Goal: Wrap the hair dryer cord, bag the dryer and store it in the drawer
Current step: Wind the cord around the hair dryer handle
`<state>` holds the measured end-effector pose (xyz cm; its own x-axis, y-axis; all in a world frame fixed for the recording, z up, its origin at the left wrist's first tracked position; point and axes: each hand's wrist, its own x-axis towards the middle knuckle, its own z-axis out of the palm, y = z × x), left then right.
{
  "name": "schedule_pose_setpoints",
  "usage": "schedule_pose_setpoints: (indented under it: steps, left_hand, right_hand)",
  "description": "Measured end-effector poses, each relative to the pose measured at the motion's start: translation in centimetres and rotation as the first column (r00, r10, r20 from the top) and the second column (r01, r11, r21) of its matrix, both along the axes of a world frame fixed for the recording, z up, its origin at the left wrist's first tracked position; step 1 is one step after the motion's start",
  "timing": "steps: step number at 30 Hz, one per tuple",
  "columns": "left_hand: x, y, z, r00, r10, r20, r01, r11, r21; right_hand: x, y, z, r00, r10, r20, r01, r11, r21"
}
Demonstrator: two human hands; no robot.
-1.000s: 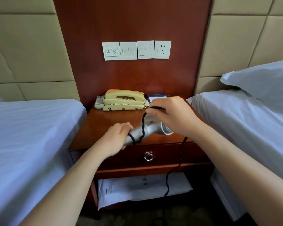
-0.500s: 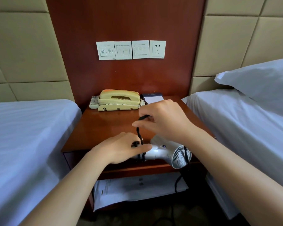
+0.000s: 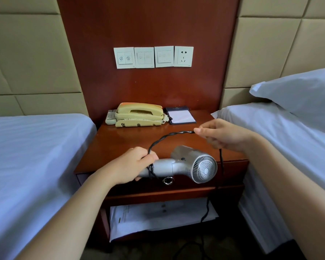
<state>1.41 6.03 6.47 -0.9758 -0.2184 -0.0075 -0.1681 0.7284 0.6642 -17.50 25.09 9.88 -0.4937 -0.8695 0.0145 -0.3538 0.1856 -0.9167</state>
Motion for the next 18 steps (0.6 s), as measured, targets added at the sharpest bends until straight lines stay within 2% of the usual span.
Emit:
schedule_pose_setpoints:
  steps: [2, 5, 8, 11, 13, 15, 18]
  left_hand:
    - [0.1, -0.1, 0.0, 1.0, 0.018, -0.006, -0.018, 0.993, 0.114]
    - [0.1, 0.5, 0.2, 0.999, 0.015, -0.036, -0.007, 0.973, 0.232]
    - [-0.1, 1.3, 0.6, 0.995, 0.016, -0.102, 0.02, 0.94, 0.341]
    - [-0.2, 1.7, 1.1, 0.981, 0.037, -0.19, 0.064, 0.866, 0.495]
    - [-0.3, 1.8, 1.4, 0.971, 0.063, -0.232, 0.088, 0.805, 0.587]
    - [-0.5, 1.7, 1.5, 0.963, 0.096, -0.253, 0.1, 0.742, 0.663]
    - [-0.8, 0.8, 1.3, 0.946, 0.17, -0.275, 0.093, 0.67, 0.736]
  right_hand:
    - [-0.6, 0.1, -0.6, 0.997, -0.077, 0.018, 0.078, 0.995, -0.056]
    - [-1.0, 0.0, -1.4, 0.987, -0.158, -0.04, 0.153, 0.983, -0.101]
    - [-1.1, -0.2, -2.0, 0.987, -0.154, -0.053, 0.144, 0.977, -0.157]
    - [-0.8, -0.1, -2.3, 0.989, -0.149, 0.007, 0.147, 0.962, -0.23]
    - [-1.3, -0.6, -2.9, 0.98, -0.195, -0.023, 0.182, 0.948, -0.262]
    - [-1.5, -1.1, -3.7, 0.971, -0.238, -0.027, 0.225, 0.944, -0.24]
    - [-1.4, -1.5, -4.4, 0.98, -0.2, -0.024, 0.195, 0.973, -0.125]
